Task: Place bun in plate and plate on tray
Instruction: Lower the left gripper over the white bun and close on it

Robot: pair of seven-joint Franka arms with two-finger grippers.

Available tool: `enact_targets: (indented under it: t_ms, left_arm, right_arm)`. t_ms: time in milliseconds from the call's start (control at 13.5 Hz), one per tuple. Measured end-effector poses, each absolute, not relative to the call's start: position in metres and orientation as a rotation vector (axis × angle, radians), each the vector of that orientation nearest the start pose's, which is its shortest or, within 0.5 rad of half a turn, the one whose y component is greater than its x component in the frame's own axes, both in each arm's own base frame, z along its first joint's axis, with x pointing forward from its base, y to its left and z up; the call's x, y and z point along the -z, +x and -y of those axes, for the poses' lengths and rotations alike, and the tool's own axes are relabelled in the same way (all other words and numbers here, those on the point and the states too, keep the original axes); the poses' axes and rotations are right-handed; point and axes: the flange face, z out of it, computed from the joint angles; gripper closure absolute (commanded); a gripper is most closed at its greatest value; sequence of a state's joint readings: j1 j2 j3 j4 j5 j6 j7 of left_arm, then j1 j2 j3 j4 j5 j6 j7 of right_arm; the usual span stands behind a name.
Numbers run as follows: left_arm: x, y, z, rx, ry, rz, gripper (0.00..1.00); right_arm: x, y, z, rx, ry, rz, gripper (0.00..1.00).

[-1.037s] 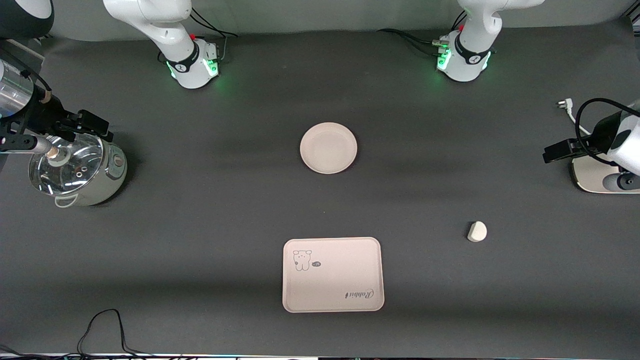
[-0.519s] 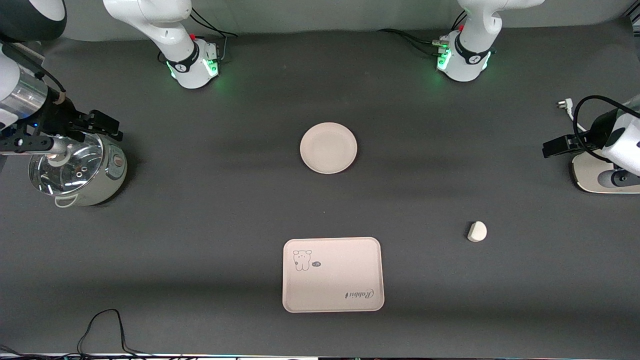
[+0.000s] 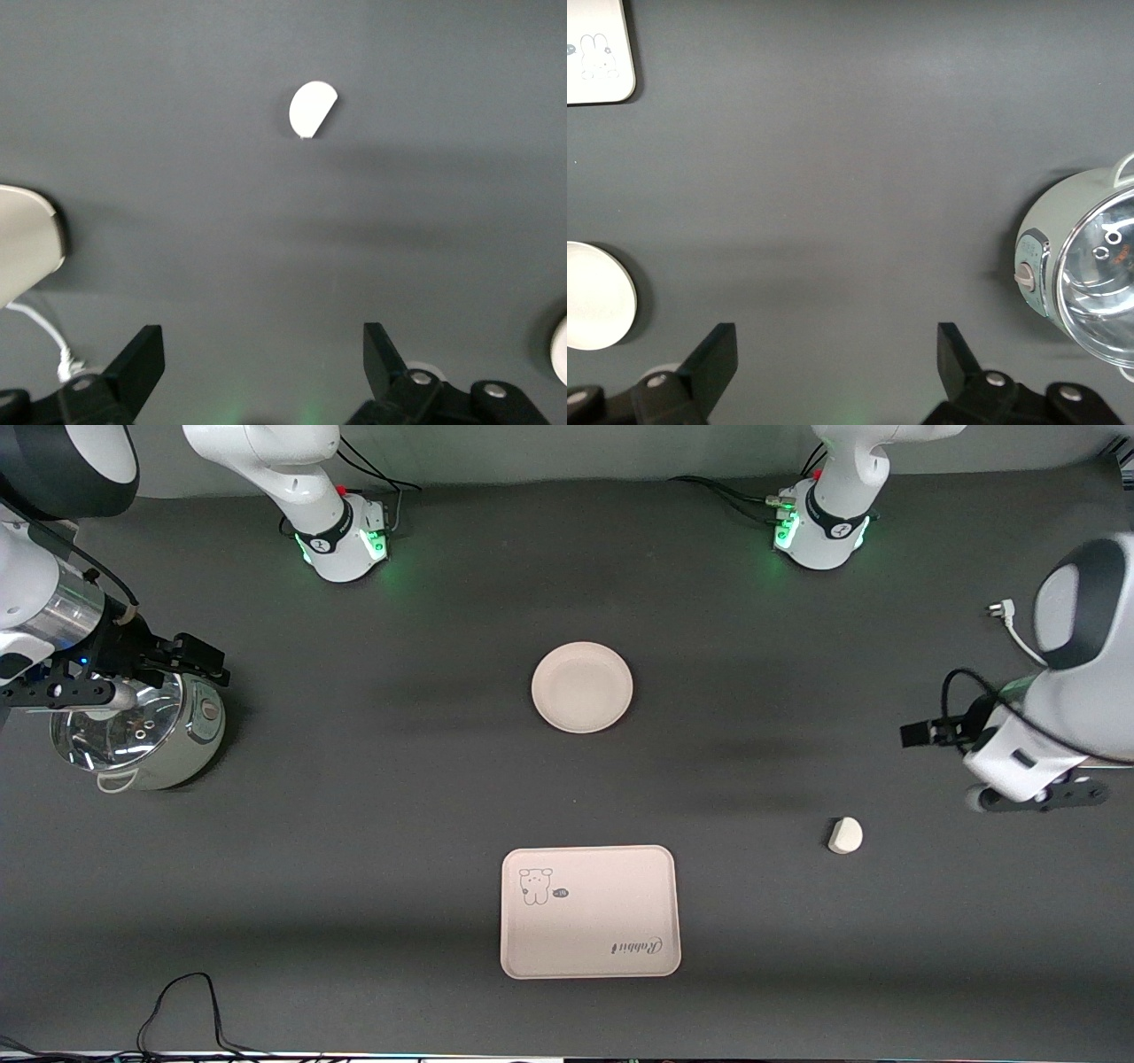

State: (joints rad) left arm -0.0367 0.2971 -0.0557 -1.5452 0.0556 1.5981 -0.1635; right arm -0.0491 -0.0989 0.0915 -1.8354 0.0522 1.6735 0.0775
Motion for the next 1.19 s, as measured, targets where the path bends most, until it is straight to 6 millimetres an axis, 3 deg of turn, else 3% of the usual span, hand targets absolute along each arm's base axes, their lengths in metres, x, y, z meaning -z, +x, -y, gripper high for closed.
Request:
enact_targets:
  t_ms: [296, 667, 889, 1185]
  left_arm:
    - [-0.364, 0.638, 0.051, -0.373, -3.048, 0.075, 0.00]
    - [-0.271, 0.656, 0.063, -0.343, -3.064, 0.043, 0.00]
    - [-0.234, 0.664, 0.064, -0.284, -3.080, 0.036, 0.00]
    - [-0.199, 0.670, 0.061, -0.212, -3.091, 0.034, 0.00]
  right_arm:
    - [-0.556, 0.527, -0.043, -0.094, -3.102, -0.084, 0.00]
    - [-0.542, 0.532, -0.046, -0.088, -3.079, -0.112, 0.00]
    - [-0.532, 0.536, -0.051, -0.090, -3.055, -0.144, 0.00]
    - [-0.523, 0.540, -0.057, -0.086, -3.049, -0.151, 0.00]
